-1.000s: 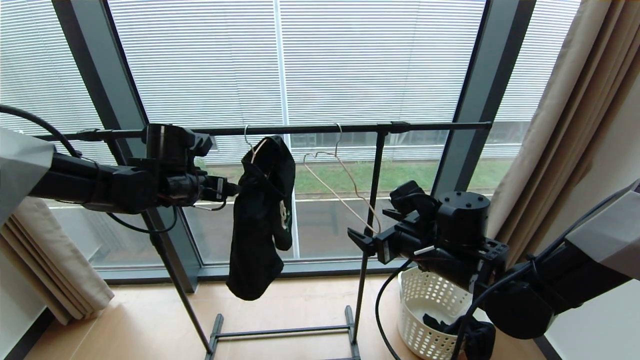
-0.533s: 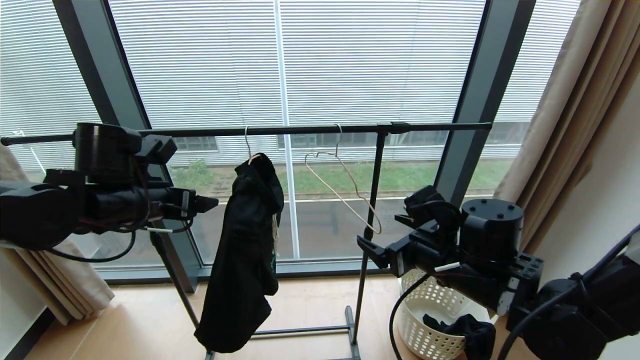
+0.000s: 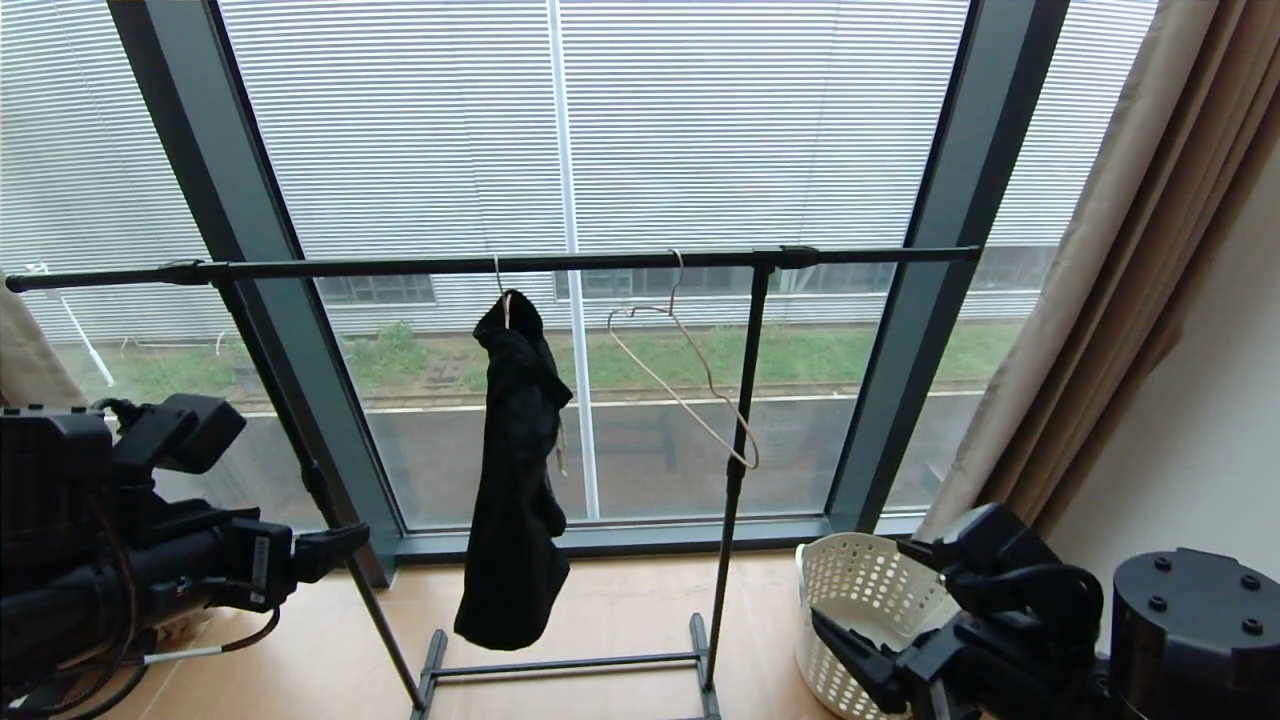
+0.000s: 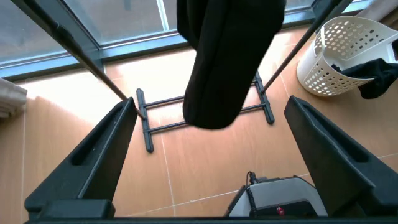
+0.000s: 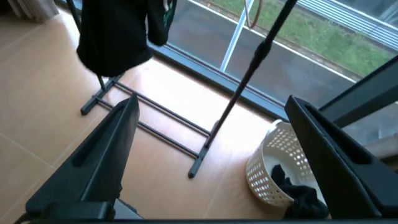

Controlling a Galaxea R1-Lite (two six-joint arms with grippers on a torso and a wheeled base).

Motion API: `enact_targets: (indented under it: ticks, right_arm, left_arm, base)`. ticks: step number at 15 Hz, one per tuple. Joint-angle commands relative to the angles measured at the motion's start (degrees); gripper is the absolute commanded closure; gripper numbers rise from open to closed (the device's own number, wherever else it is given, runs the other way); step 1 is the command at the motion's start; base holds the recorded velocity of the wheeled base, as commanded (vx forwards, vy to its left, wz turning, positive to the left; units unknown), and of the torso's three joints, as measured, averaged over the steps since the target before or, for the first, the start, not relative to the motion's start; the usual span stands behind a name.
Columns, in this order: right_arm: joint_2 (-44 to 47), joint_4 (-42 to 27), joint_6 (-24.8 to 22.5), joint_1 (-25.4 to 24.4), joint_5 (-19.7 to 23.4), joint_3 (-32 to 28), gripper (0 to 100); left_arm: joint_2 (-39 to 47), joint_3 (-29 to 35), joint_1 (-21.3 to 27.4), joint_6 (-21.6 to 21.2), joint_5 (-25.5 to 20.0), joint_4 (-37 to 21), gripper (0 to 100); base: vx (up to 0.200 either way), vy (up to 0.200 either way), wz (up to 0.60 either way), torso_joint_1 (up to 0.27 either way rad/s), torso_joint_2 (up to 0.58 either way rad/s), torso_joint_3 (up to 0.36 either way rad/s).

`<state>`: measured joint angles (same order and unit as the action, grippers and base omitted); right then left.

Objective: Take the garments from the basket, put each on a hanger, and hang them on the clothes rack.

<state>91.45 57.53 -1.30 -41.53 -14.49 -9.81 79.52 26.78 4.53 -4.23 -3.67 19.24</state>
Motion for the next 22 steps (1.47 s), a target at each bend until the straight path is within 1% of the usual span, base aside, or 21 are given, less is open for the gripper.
enact_targets:
  ticks: [1,2,3,5,6,7,8,9,10,11,12,13,14,15,16,19,21,22]
  right_arm:
    - [-4.1,0.2,0.2,-0.6,-0.4,6.1,0]
    - [-5.0,0.2,0.2,-0.5,-0.5,8.0,0]
    - [-6.6,-1.4,0.4,-0.3,-0.7,9.8,0]
    - [-11.3,-9.5,1.5,-0.3,-1.0,9.8,0]
    - [-14.7,-14.8,1.5,-0.5,-1.0,9.8,0]
    - [-15.3,-15.6,1.5,-0.5,-1.0,9.8,0]
    - [-23.1,-25.4,1.6,-0.5,-0.6,9.8,0]
    - [-27.6,-32.0,1.6,-0.5,-0.5,9.8,0]
    - [-30.8,-36.0,1.6,-0.5,-0.5,9.8,0]
    - [-37.1,-43.2,1.6,-0.5,-0.4,9.8,0]
    - [-37.1,-43.2,1.6,-0.5,-0.4,9.8,0]
    - [-47.5,-54.2,1.1,-0.5,-0.3,9.8,0]
    - [-51.6,-56.9,1.3,-0.6,-0.1,9.8,0]
    - [-53.8,-57.2,1.4,-0.2,0.0,9.6,0]
    - [-54.3,-57.2,1.5,0.5,0.0,9.6,0]
    - [-54.6,-57.3,1.7,6.3,-0.5,9.6,0]
    - [-58.4,-57.3,1.7,14.6,-0.5,9.6,0]
    - [-61.0,-57.3,1.7,19.0,-0.5,9.6,0]
  left_arm:
    - [-1.4,-5.9,-0.1,0.1,0.0,2.9,0]
    - [-1.4,-7.2,-0.1,0.1,0.0,4.0,0]
    - [-1.4,-9.7,-0.1,0.1,0.0,5.9,0]
    - [-1.3,-12.8,-0.1,0.3,0.0,8.5,0]
    - [-1.3,-14.2,-0.1,0.2,0.0,9.7,0]
    - [-1.4,-14.4,-0.1,0.2,0.0,9.9,0]
    - [-1.6,-16.1,-0.1,0.3,0.0,11.6,0]
    - [-1.6,-17.0,-0.1,0.3,0.0,12.1,0]
    - [-1.6,-17.7,-0.1,0.3,0.0,12.4,0]
    - [-1.6,-18.5,0.0,0.3,0.0,13.0,0]
    - [-1.6,-18.5,0.0,0.3,0.0,13.0,0]
    - [-1.6,-19.0,0.0,0.4,0.0,13.2,0]
    - [-1.6,-19.1,0.0,0.5,0.0,13.2,0]
    - [-1.7,-19.7,0.0,0.5,0.0,13.2,0]
    - [-1.9,-20.1,0.0,0.5,0.0,13.3,0]
    - [-5.5,-22.3,-0.2,0.5,0.0,13.4,0]
    - [-10.7,-25.7,-0.7,0.6,0.1,13.4,0]
    - [-13.1,-26.8,-1.8,0.6,0.1,13.4,0]
  base:
    - [0.0,0.0,0.0,0.0,0.0,0.0]
    - [0.0,0.0,0.0,0.0,0.0,0.0]
    - [0.0,0.0,0.0,0.0,0.0,0.0]
    - [0.0,0.0,0.0,0.0,0.0,0.0]
    - [0.0,0.0,0.0,0.0,0.0,0.0]
    - [0.0,0.0,0.0,0.0,0.0,0.0]
    - [0.0,0.0,0.0,0.0,0.0,0.0]
    - [0.0,0.0,0.0,0.0,0.0,0.0]
    - [0.0,0.0,0.0,0.0,0.0,0.0]
    - [0.0,0.0,0.0,0.0,0.0,0.0]
    - [0.0,0.0,0.0,0.0,0.0,0.0]
    - [0.0,0.0,0.0,0.0,0.0,0.0]
    - [0.0,0.0,0.0,0.0,0.0,0.0]
    - [0.0,0.0,0.0,0.0,0.0,0.0]
    - [0.0,0.0,0.0,0.0,0.0,0.0]
    - [0.0,0.0,0.0,0.0,0.0,0.0]
    - [0.0,0.0,0.0,0.0,0.0,0.0]
    - [0.0,0.0,0.0,0.0,0.0,0.0]
